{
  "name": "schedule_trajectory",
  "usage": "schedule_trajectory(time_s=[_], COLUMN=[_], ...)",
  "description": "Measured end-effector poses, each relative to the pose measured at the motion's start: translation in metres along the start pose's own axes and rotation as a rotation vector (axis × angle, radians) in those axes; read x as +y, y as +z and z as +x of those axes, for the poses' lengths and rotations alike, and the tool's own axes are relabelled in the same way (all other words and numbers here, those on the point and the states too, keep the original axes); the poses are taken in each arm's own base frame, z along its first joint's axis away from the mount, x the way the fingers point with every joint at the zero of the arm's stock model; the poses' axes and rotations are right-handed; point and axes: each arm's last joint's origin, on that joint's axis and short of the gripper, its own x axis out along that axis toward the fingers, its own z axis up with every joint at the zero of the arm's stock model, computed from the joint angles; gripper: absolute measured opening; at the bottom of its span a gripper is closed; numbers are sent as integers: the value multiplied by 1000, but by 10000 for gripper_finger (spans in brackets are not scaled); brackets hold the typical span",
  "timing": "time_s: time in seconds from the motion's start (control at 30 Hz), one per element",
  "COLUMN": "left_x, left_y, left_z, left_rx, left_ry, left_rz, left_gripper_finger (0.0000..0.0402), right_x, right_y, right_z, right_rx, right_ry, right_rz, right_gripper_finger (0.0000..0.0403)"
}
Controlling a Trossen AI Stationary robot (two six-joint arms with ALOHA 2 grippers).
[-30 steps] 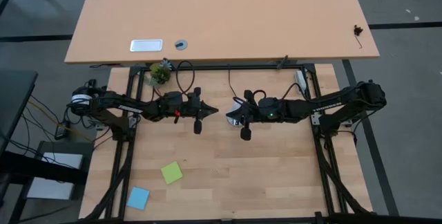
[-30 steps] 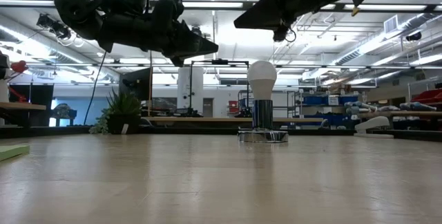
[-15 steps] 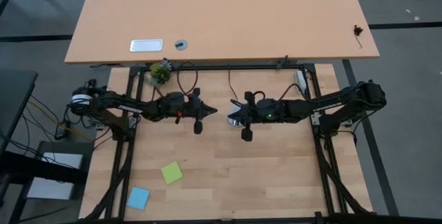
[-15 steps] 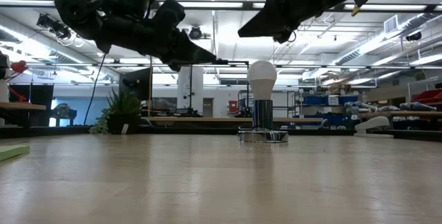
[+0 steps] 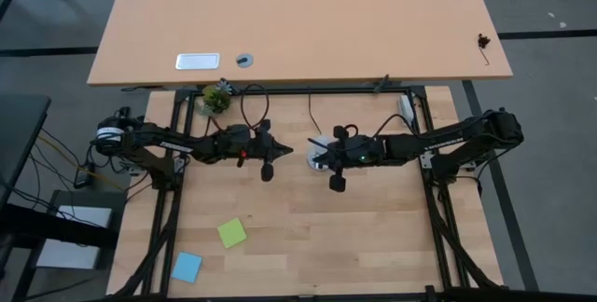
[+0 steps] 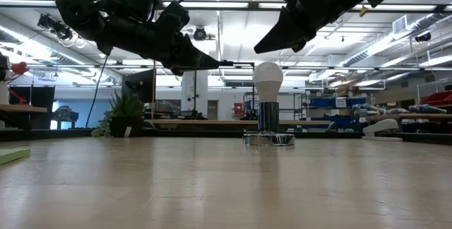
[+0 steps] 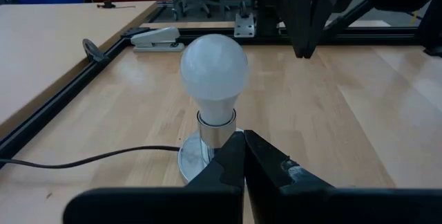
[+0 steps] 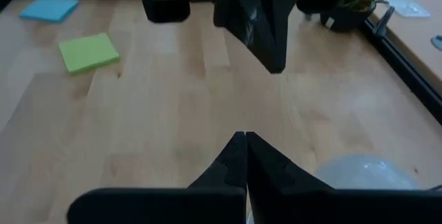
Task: Screw lightbulb
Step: Remove the lightbulb from the lamp
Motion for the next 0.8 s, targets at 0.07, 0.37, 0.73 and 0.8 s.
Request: schedule_trajectory(time_s=[0.07, 0.37, 0.73, 0.8], left_x=[0, 0, 1, 1], left_y=[0, -2, -3, -3], left_z=[0, 0, 0, 0], left_rx=[2, 17, 32, 32], left_ry=[0, 2, 30, 30], left_rz=[0, -2, -3, -3], left_gripper_finger=[12, 12, 12, 12], right_x=[0, 0, -2, -3], right_y=[0, -1, -6, -7], right_z=[-1, -3, -3, -3], right_rx=[-3, 15, 69, 77], right_ry=[0, 0, -40, -66], right_rz=[11, 47, 144, 143], right_gripper_finger=[8, 8, 9, 9])
